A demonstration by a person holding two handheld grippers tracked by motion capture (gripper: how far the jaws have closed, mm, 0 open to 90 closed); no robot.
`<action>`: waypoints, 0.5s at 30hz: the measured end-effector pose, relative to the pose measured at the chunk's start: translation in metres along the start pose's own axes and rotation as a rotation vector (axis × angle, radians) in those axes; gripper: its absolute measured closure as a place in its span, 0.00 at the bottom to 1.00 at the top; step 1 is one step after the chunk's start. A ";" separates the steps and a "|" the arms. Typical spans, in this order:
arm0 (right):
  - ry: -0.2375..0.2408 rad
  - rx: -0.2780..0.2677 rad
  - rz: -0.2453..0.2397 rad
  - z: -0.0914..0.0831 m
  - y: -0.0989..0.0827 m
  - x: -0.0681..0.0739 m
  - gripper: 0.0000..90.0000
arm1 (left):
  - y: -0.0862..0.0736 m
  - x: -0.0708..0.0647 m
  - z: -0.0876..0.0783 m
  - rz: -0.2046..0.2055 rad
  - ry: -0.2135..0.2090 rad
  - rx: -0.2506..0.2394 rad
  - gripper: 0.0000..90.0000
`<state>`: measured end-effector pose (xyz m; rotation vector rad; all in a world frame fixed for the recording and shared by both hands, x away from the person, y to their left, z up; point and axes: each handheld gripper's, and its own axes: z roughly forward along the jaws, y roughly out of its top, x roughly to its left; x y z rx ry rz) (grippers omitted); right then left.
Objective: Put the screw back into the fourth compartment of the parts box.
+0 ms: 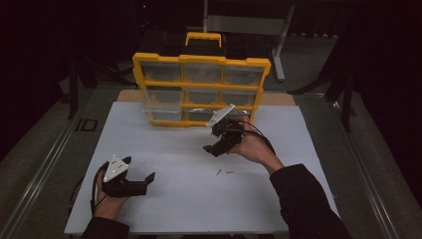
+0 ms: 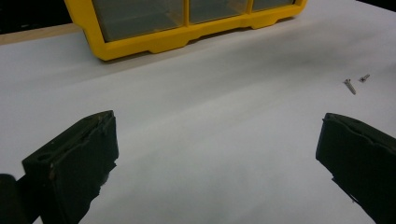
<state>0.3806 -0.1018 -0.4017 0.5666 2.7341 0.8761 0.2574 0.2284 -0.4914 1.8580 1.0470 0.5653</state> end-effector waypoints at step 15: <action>0.017 0.039 -0.005 0.001 -0.033 -0.002 0.27 | 0.000 0.000 0.000 -0.001 0.001 0.001 0.00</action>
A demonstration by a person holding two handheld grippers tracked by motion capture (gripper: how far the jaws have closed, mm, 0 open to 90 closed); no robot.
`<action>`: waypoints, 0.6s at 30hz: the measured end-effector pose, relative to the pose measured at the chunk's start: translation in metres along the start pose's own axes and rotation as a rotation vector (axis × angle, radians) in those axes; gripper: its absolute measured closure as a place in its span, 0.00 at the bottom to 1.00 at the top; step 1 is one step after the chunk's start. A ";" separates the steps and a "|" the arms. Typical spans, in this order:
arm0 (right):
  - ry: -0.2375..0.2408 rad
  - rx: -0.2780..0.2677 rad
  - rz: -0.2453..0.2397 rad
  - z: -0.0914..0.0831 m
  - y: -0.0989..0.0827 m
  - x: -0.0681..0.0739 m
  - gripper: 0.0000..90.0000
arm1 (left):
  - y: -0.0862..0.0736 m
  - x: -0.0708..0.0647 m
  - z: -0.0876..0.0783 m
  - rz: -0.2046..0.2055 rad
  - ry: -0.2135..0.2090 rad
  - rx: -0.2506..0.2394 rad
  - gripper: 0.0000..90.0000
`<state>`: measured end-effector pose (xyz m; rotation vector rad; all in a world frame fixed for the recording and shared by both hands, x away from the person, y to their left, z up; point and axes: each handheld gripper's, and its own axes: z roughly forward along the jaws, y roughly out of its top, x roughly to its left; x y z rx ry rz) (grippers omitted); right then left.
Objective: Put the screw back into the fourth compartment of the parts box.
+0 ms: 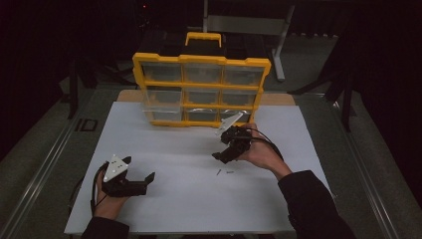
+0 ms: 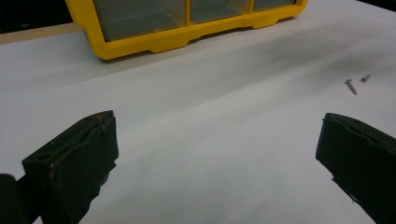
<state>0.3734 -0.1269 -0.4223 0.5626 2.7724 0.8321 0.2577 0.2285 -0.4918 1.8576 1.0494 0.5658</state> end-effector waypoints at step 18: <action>0.023 0.061 0.021 0.009 -0.034 0.000 0.28 | 0.000 0.001 0.000 -0.004 0.003 -0.002 0.00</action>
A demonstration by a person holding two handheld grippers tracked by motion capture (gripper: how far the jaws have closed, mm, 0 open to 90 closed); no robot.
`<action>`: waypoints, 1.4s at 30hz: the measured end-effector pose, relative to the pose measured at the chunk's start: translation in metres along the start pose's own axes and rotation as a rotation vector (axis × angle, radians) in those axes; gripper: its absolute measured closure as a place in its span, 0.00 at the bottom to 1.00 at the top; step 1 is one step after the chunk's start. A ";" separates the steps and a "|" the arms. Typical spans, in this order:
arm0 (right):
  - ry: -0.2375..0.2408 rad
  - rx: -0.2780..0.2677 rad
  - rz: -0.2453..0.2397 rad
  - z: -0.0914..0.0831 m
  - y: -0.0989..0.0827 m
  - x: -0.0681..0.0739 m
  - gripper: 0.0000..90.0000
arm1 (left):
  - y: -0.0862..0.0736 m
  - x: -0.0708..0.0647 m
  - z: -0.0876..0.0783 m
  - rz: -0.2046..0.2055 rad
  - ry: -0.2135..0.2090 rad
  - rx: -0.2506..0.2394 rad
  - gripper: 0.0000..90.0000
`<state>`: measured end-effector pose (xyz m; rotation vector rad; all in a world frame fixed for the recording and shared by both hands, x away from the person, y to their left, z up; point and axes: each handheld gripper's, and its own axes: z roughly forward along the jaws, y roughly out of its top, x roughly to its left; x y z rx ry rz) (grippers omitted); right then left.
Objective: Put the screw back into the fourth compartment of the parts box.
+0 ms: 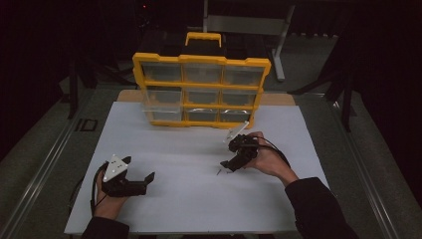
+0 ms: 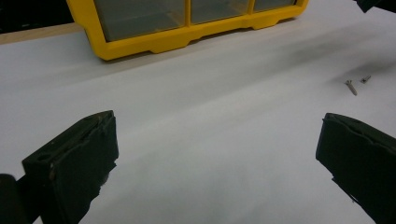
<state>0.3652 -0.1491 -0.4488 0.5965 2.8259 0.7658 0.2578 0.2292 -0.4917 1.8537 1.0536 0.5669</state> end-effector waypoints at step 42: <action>0.028 0.150 -0.027 0.047 -0.019 0.013 0.93 | 0.000 0.000 0.001 0.001 0.006 0.011 0.00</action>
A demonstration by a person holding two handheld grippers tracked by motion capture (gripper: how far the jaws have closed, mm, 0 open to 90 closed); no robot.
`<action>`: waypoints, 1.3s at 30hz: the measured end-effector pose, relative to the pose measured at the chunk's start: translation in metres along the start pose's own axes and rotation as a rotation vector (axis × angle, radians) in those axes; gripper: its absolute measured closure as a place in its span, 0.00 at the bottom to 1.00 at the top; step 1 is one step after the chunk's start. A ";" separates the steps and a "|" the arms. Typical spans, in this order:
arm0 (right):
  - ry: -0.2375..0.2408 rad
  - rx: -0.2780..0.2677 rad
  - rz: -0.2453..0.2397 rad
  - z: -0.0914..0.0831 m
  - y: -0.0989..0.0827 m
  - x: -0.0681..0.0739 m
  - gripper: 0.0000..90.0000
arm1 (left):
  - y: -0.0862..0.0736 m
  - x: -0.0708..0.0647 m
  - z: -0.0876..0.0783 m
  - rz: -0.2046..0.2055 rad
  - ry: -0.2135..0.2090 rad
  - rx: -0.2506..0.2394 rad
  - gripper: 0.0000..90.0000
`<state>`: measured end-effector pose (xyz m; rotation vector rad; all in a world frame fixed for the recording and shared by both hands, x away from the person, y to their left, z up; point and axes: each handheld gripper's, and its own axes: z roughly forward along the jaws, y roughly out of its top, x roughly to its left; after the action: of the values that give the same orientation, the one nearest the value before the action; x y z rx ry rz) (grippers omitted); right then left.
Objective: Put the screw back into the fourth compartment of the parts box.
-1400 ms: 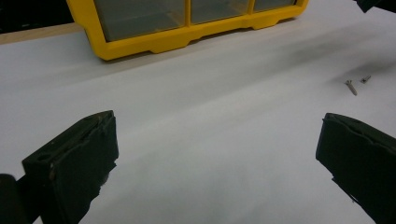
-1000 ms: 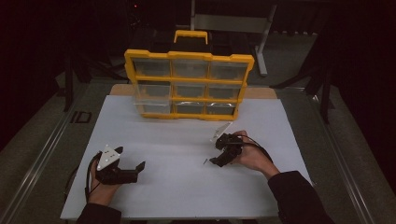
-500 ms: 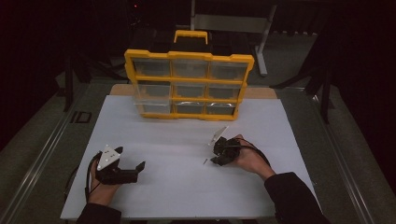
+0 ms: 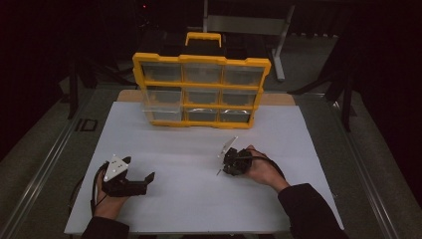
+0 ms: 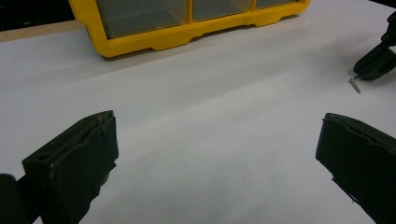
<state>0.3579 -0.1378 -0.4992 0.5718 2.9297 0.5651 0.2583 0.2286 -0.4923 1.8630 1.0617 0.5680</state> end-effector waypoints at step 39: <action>0.029 -0.016 0.061 -0.002 0.001 -0.008 0.98 | 0.000 0.000 0.002 0.001 0.004 0.013 0.00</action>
<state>0.3652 -0.1403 -0.4965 0.6593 2.9408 0.6083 0.2593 0.2277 -0.4934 1.8744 1.0689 0.5670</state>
